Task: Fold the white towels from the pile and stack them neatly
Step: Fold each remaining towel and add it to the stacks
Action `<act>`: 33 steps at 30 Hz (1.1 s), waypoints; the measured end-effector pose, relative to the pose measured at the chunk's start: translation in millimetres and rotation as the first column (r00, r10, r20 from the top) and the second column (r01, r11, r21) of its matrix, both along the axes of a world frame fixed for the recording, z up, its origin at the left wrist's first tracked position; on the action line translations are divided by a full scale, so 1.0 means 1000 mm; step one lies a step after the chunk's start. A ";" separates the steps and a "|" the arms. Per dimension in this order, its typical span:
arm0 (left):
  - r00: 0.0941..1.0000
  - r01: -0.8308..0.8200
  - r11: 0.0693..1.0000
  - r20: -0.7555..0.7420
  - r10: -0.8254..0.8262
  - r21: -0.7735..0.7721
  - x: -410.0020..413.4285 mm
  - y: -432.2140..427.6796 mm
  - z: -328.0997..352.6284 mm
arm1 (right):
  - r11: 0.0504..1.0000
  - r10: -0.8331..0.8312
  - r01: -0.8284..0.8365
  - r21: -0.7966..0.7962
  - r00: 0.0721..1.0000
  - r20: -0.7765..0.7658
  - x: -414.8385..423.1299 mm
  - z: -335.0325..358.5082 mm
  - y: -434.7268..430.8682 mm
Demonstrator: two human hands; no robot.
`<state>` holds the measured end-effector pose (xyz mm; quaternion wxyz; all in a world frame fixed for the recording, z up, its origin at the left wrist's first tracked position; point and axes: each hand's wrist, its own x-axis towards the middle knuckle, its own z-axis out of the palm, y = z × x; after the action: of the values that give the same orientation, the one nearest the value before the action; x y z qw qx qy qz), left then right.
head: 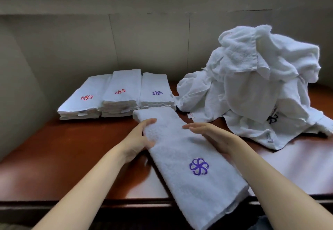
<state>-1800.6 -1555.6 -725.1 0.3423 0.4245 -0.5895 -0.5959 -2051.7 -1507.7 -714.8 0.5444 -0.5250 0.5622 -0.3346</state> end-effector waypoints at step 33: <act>0.918 -0.183 0.981 0.348 0.192 -0.059 -0.064 -0.313 0.053 | 0.972 -0.233 0.232 0.035 0.940 0.250 -0.004 0.025 -0.340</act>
<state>-1864.5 -1868.2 -671.9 0.2922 0.5745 -0.6052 -0.4672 -2055.3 -1847.7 -689.4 0.5694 -0.4068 0.5473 -0.4591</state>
